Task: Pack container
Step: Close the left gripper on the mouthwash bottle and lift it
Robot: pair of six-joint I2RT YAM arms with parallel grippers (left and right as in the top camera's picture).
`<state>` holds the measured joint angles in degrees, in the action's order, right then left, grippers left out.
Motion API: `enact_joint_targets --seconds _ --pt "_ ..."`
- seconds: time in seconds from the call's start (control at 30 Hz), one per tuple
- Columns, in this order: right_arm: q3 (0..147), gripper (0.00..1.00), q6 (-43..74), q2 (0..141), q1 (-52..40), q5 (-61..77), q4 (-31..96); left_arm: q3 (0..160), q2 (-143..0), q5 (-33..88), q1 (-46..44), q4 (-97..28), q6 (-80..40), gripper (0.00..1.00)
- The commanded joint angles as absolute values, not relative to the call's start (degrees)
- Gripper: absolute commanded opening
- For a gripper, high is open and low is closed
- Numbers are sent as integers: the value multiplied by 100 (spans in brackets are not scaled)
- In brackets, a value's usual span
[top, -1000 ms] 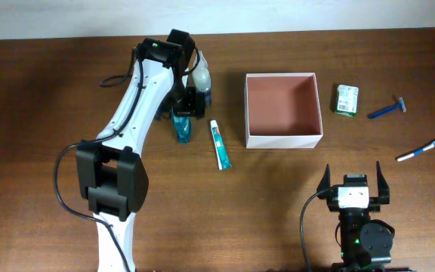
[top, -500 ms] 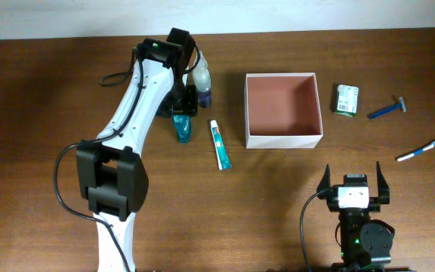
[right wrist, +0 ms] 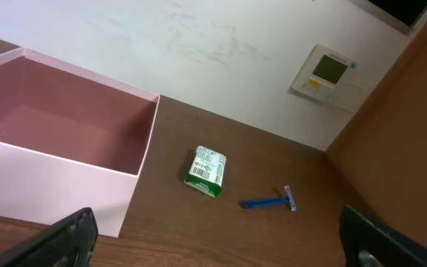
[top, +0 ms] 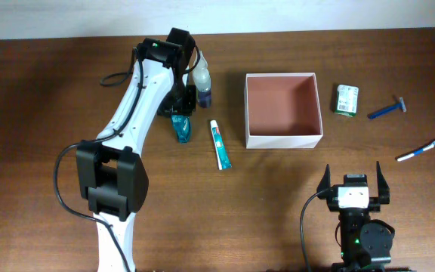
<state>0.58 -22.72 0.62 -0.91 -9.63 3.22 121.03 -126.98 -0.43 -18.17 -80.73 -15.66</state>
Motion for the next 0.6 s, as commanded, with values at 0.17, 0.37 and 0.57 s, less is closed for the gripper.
enact_joint_targets --seconds 0.17,0.37,0.57 --pt "32 99 -2268 21 -145 -1059 366 12803 -12715 185 -1772 -8486 -1315 8" --pt "32 99 -2268 21 -145 -1059 366 14372 -12715 268 -1841 -9566 -1321 6" --pt "32 99 -2268 21 -145 -1059 366 15216 -12331 1393 -2211 -9662 -1216 5"
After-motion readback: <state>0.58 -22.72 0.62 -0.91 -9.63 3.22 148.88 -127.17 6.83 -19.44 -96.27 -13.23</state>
